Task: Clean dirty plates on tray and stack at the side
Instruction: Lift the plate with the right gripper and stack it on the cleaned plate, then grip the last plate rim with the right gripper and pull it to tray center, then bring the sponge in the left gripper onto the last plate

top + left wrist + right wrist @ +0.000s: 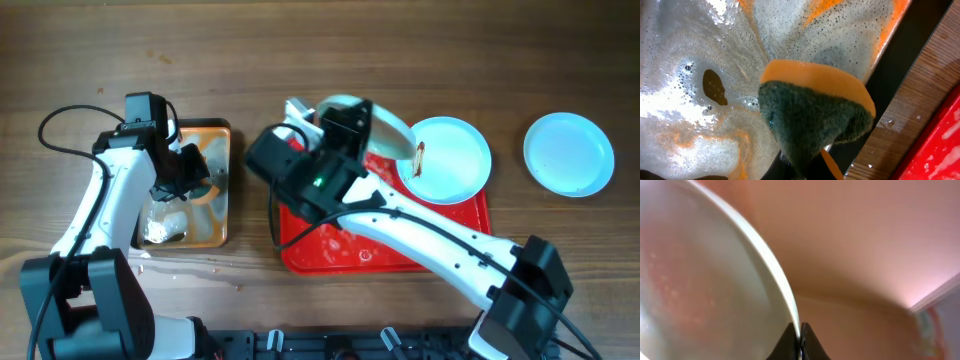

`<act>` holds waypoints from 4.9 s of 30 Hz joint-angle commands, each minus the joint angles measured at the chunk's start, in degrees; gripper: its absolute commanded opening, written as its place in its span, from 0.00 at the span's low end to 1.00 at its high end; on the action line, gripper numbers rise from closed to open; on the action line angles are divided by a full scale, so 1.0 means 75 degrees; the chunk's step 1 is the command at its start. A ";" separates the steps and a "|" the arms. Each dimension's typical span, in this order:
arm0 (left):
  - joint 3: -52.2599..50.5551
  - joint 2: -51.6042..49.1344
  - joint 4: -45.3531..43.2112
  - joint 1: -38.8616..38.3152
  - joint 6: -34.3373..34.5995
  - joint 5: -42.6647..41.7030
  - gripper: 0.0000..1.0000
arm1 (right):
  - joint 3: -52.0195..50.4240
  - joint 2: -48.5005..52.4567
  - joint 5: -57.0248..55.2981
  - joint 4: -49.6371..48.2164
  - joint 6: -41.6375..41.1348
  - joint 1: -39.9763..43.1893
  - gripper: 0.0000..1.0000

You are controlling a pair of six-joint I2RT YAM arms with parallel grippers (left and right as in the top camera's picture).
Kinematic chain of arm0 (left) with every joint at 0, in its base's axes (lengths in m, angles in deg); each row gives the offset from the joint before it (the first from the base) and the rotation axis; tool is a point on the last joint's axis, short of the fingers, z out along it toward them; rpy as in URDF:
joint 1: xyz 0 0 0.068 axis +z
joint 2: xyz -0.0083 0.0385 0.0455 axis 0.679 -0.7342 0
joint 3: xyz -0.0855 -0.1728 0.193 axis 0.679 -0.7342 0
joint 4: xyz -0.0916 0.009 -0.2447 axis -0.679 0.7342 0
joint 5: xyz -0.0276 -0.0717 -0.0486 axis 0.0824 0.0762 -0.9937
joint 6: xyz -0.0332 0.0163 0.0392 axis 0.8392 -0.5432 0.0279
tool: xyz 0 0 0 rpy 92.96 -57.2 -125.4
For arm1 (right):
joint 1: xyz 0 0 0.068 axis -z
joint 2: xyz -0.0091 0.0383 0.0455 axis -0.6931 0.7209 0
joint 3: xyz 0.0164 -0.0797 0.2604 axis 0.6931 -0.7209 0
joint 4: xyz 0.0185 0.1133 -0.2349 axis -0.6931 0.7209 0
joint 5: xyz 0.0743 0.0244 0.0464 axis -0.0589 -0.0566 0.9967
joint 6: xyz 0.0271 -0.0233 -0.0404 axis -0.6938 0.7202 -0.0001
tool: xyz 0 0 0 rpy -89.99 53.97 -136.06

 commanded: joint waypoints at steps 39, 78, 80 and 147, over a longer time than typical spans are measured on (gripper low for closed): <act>-0.0038 -0.0029 -0.0099 0.0058 0.0006 -0.0087 0.04 | -0.1664 0.0087 1.0809 0.1177 -0.7577 1.4073 0.05; -0.0041 -0.0032 -0.0332 0.0058 -0.0251 0.0140 0.04 | -0.0431 -0.0667 1.2764 0.1964 -0.6423 0.9812 1.00; -0.0041 -0.0032 -0.0396 0.0058 -0.0254 0.0140 0.04 | -0.1358 -0.0621 1.2837 0.1906 -0.7102 0.9635 1.00; 0.0396 -0.0560 -0.0621 0.0052 -0.0737 0.0854 0.04 | -0.6242 -0.0621 1.3505 -0.2008 -0.6985 0.7545 0.04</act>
